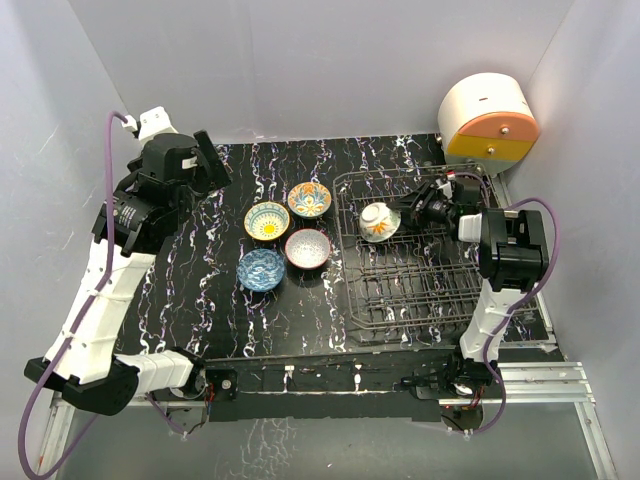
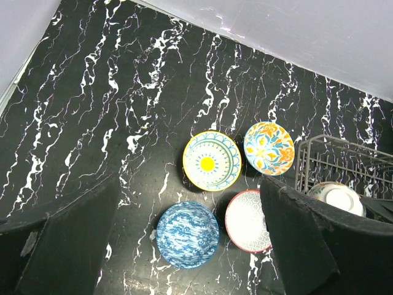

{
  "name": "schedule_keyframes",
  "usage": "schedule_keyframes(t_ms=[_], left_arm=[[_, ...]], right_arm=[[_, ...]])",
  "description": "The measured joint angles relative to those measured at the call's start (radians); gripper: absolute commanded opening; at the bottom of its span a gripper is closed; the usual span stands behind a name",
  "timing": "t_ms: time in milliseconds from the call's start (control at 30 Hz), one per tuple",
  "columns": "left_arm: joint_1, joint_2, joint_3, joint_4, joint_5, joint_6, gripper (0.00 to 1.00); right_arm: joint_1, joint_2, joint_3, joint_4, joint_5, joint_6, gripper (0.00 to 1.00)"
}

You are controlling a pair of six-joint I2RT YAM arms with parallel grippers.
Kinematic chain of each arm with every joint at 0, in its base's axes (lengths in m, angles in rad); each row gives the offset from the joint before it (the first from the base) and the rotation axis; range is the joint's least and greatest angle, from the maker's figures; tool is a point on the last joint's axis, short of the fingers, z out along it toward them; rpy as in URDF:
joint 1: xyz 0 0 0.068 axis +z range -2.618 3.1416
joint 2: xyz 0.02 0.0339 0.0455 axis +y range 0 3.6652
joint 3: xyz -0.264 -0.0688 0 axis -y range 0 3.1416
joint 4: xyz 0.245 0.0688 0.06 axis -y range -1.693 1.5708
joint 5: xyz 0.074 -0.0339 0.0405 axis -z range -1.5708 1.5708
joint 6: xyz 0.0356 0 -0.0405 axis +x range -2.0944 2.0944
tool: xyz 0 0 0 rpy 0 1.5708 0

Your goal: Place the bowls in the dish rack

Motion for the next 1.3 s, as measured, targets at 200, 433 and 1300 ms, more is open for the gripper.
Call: schedule_keyframes(t_ms=[200, 433, 1300], left_arm=[[0.000, 0.000, 0.000, 0.014, 0.002, 0.000, 0.94], [0.000, -0.001, -0.013, 0.021, 0.009, 0.003, 0.94], [0.000, -0.007, -0.006, 0.027, 0.022, 0.028, 0.95]], right_arm=[[0.001, -0.005, 0.076, -0.266, 0.097, -0.170, 0.58], [0.006, -0.007, 0.196, -0.530, 0.219, -0.344, 0.68], [0.448, -0.350, 0.502, -1.016, 0.745, -0.704, 0.88]])
